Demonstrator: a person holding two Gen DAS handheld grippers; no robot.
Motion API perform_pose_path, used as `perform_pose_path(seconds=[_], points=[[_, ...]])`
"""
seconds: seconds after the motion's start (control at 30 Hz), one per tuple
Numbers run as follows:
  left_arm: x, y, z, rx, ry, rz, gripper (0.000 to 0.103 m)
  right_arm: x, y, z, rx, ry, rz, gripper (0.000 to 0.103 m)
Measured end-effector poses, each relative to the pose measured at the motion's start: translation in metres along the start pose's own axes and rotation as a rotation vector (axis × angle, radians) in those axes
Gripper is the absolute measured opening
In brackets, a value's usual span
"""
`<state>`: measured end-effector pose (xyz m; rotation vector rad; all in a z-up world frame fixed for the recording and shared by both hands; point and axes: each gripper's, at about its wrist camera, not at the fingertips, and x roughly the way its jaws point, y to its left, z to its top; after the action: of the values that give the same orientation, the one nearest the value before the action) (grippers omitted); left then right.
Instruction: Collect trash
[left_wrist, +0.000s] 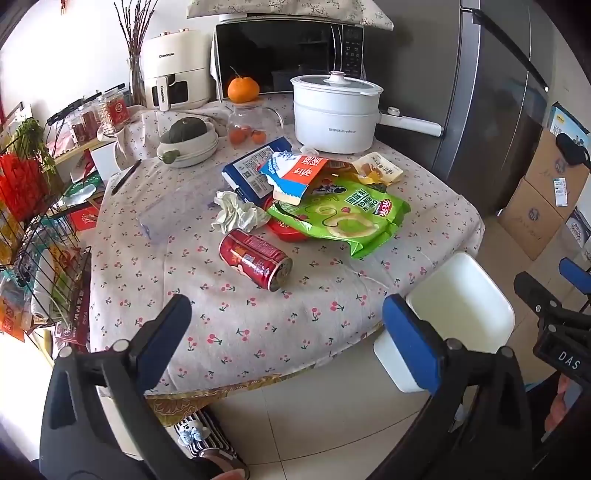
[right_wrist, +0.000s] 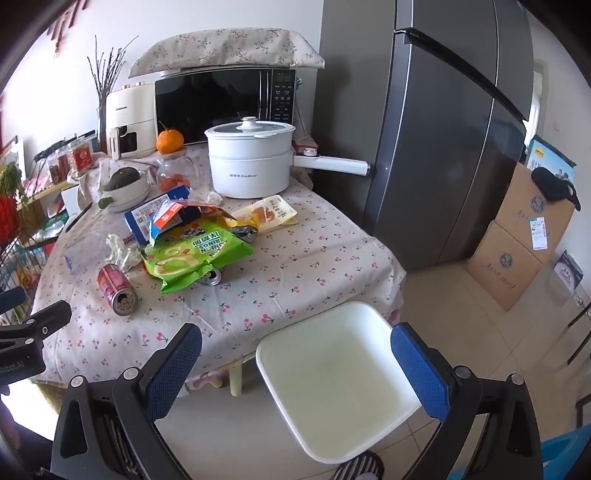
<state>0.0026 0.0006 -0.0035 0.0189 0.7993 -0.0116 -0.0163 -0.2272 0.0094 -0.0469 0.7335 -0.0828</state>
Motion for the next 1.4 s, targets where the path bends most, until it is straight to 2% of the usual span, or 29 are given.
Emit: perform_pose_path(seconds=[1.4], points=[[-0.0046, -0.0022, 0.0, 0.025, -0.021, -0.006, 0.103, 0.0024, 0.005, -0.0012, -0.002, 0.003, 0.009, 0.103]])
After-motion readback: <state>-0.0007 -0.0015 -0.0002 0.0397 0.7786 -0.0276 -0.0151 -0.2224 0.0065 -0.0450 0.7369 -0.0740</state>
